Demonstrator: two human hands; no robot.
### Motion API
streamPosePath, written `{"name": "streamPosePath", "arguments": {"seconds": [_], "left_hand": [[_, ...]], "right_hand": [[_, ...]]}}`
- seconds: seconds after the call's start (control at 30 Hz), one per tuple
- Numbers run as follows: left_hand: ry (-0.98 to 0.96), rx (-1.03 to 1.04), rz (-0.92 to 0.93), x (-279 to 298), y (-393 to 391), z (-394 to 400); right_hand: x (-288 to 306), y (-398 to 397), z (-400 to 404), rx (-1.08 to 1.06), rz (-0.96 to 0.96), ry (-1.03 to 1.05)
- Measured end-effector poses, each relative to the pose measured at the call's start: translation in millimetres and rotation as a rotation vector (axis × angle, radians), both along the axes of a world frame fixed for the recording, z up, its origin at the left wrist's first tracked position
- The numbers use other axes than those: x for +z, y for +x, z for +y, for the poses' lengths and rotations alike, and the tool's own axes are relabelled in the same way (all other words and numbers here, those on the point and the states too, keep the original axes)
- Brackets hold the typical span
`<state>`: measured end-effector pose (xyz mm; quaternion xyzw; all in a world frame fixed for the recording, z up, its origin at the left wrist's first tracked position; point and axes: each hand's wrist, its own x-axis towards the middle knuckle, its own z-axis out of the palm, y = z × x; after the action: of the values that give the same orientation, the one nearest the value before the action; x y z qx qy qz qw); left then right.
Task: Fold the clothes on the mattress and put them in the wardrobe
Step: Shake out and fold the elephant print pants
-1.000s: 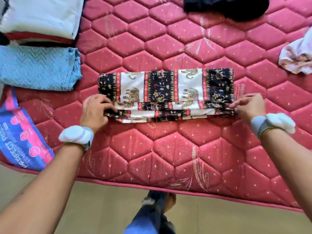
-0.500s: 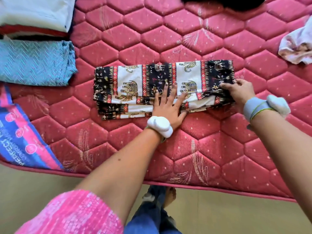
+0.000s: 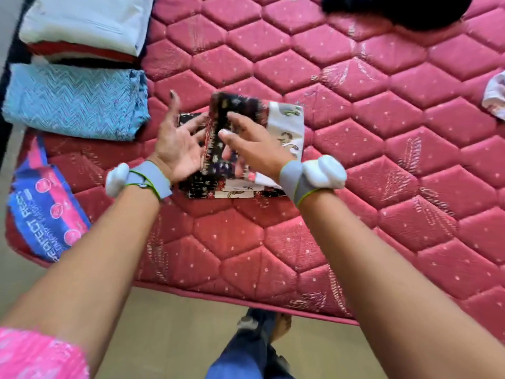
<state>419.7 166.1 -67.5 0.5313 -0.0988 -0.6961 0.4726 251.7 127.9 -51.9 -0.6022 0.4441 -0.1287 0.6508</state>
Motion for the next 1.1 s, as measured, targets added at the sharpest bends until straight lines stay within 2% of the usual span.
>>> {"name": "streamPosePath", "arguments": {"seconds": [0.1, 0.23, 0.33, 0.4, 0.53, 0.67, 0.73, 0.8, 0.97, 1.03, 1.1], "left_hand": [[0.054, -0.166, -0.261, -12.2, 5.7, 4.2], [-0.094, -0.029, -0.685, -31.0, -2.1, 2.4], [-0.248, 0.063, -0.856, -23.0, 7.6, 13.2], [-0.268, 0.041, -1.029, -19.8, 21.4, 28.7], [-0.034, -0.087, -1.441, -29.0, 21.7, 52.8], [-0.023, -0.158, -1.843, -32.1, 0.9, 22.8], [0.058, -0.316, -1.877, -40.9, -3.7, 7.7], [0.129, -0.401, -1.805, -56.0, -4.4, 1.5], [0.101, -0.303, -1.610, -80.3, 23.3, 2.3], [0.094, -0.288, -1.645, -83.8, 32.7, 13.5], [0.157, -0.270, -1.742, -84.5, 30.9, 25.6]], "right_hand": [[-22.8, 6.3, -4.4, -0.121, 0.264, -0.284], [-47.1, 2.2, 0.4, -0.187, 0.478, -0.664], [-59.1, -4.0, 2.7, -0.209, 0.594, -0.936], [-64.0, -0.1, 4.7, -0.198, 0.611, -0.996], [-76.6, 15.1, 13.5, 0.007, 0.724, -0.948], [-76.5, 21.3, 8.8, 0.029, 0.841, -0.914], [-81.0, 23.3, 6.3, 0.058, 0.874, -0.903], [-88.7, 19.0, 3.9, 0.072, 0.883, -0.879], [-103.9, 14.0, -0.6, 0.053, 0.867, -0.826], [-103.6, 14.7, -1.2, -0.028, 0.852, -0.766], [-102.0, 13.4, -1.5, -0.223, 0.782, -0.698]]}}
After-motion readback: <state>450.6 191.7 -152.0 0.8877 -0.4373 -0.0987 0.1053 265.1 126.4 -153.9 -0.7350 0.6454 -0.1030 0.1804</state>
